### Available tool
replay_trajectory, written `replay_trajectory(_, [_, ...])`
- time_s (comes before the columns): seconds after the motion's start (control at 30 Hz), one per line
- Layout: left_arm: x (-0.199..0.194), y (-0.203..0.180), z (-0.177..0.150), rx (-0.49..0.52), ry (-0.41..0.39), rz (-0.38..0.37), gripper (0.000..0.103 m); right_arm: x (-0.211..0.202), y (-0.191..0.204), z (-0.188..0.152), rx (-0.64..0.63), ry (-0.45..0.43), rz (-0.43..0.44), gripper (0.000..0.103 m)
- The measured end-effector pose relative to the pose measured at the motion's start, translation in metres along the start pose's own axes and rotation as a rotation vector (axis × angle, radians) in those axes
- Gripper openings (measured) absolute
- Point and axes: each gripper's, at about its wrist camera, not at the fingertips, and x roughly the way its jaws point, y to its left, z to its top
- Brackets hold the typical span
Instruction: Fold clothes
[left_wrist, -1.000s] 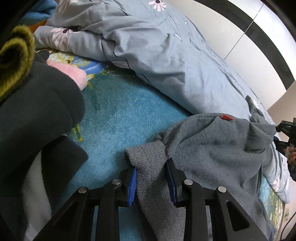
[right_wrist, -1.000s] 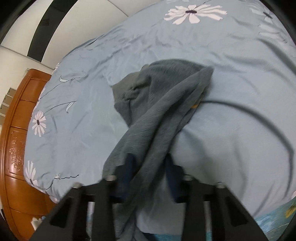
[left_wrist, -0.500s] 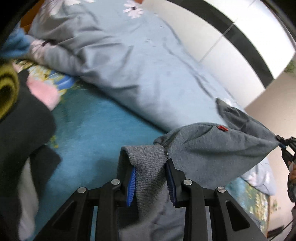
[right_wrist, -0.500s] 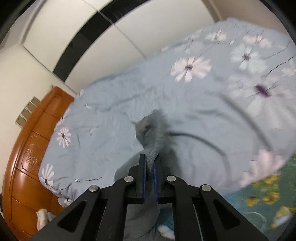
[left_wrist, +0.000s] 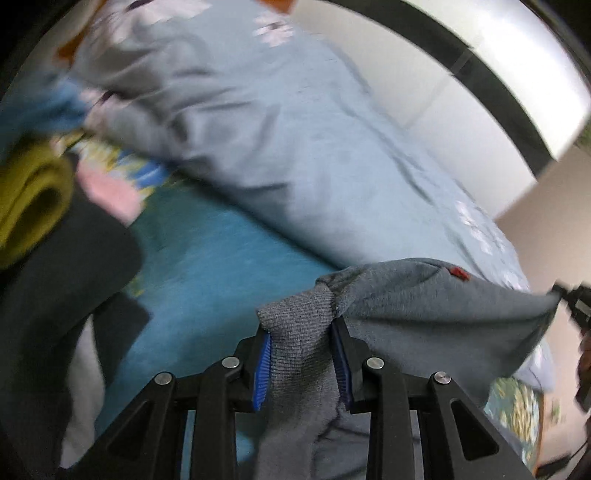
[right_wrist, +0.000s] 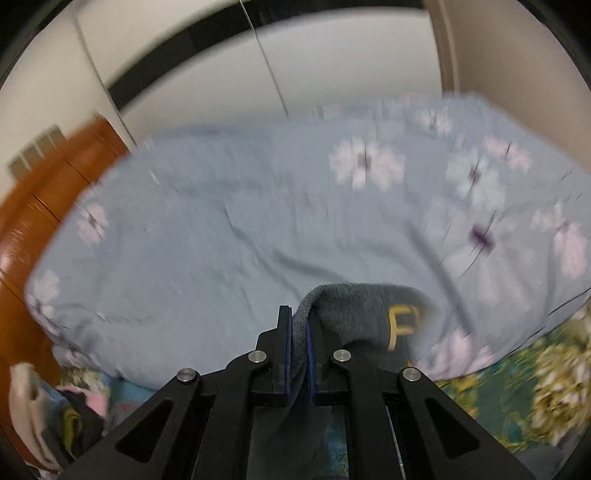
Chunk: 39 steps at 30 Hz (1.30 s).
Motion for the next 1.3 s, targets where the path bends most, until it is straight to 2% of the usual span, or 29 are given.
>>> replay_trajectory(0.13, [0.011,0.016,-0.005,-0.046,0.031,0.066,0.032,0.058,-0.005,-0.006,0.066,0.1,0.044,0.007])
replay_trajectory(0.27, [0.025,0.018,-0.003,-0.048,0.046,0.112,0.032,0.078,0.005,-0.002,0.015,0.128,0.057,0.01])
replay_trajectory(0.3, [0.027,0.018,-0.004,-0.051,0.049,0.116,0.032,0.082,0.007,0.0,-0.006,0.139,0.062,0.013])
replay_trajectory(0.37, [0.03,0.017,-0.006,-0.058,0.056,0.123,0.032,0.087,0.012,0.004,-0.047,0.161,0.077,0.027])
replay_trajectory(0.4, [0.031,0.017,-0.008,-0.062,0.059,0.126,0.032,0.087,0.013,0.005,-0.063,0.173,0.101,0.039])
replay_trajectory(0.43, [0.033,0.017,-0.009,-0.065,0.062,0.13,0.032,0.081,0.013,0.005,-0.082,0.181,0.135,0.048])
replay_trajectory(0.5, [0.036,0.016,-0.012,-0.072,0.069,0.137,0.032,0.063,0.012,0.003,-0.121,0.176,0.194,0.051])
replay_trajectory(0.6, [0.04,0.015,-0.015,-0.082,0.078,0.146,0.034,0.024,0.003,0.0,-0.162,0.107,0.238,0.052])
replay_trajectory(0.67, [0.039,0.015,-0.019,-0.084,0.078,0.147,0.034,-0.003,-0.017,-0.006,-0.168,0.056,0.221,0.055])
replay_trajectory(0.73, [0.039,0.013,-0.022,-0.084,0.079,0.152,0.036,-0.014,-0.04,-0.018,-0.169,0.047,0.137,0.059])
replay_trajectory(0.8, [0.04,0.012,-0.025,-0.082,0.082,0.16,0.036,-0.011,-0.071,-0.038,-0.119,0.094,0.071,0.059])
replay_trajectory(0.93, [0.041,0.008,-0.029,-0.069,0.088,0.183,0.037,0.018,-0.116,-0.082,0.047,0.212,0.077,0.059])
replay_trajectory(1.07, [0.039,0.004,-0.032,-0.074,0.091,0.2,0.037,0.042,-0.118,-0.098,0.138,0.237,0.149,0.059])
replay_trajectory(1.17, [0.038,0.001,-0.034,-0.078,0.093,0.212,0.037,0.056,-0.117,-0.097,0.161,0.223,0.134,0.058])
replay_trajectory(1.2, [0.037,0.0,-0.035,-0.079,0.094,0.216,0.037,0.057,-0.118,-0.096,0.182,0.213,0.141,0.046])
replay_trajectory(1.23, [0.037,-0.001,-0.036,-0.081,0.095,0.22,0.037,0.057,-0.12,-0.094,0.2,0.206,0.142,0.027])
replay_trajectory(1.3, [0.036,-0.003,-0.037,-0.083,0.097,0.229,0.037,0.05,-0.126,-0.088,0.23,0.184,0.129,0.007])
